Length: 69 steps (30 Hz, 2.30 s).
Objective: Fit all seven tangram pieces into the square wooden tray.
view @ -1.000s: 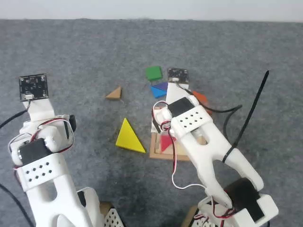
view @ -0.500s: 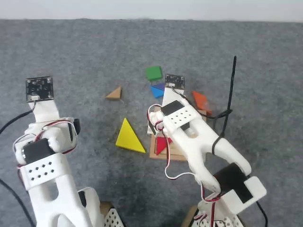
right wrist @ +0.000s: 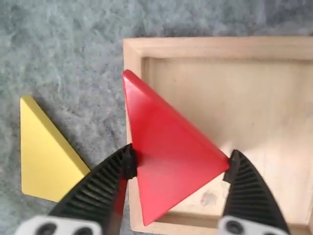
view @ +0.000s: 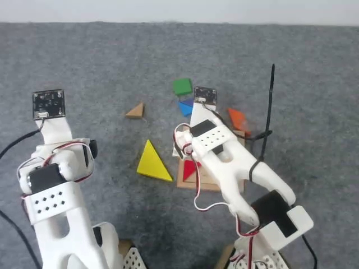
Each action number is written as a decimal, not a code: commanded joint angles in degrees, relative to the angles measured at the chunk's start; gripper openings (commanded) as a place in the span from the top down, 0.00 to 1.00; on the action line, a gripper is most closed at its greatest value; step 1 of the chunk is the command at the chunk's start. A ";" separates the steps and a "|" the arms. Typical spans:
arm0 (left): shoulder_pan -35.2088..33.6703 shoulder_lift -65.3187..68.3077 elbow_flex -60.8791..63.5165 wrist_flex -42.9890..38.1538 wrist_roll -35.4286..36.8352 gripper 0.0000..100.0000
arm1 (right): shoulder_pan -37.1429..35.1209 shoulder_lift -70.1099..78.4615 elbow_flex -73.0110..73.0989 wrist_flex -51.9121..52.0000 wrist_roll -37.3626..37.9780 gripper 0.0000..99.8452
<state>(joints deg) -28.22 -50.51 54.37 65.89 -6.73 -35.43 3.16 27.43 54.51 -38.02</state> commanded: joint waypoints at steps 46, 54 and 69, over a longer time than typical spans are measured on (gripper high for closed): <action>5.19 -1.41 23.87 -28.04 0.62 0.78 | 9.45 -0.40 -0.88 1.19 43.87 0.99; 5.36 -1.32 24.04 -28.13 0.44 0.78 | 7.25 0.48 -0.53 0.84 43.78 0.99; 5.45 -1.32 24.13 -28.31 0.44 0.77 | 1.10 0.22 0.79 0.84 43.78 0.99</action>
<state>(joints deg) -23.47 -50.51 78.73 38.99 -6.46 -32.26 4.57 28.13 56.09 5.23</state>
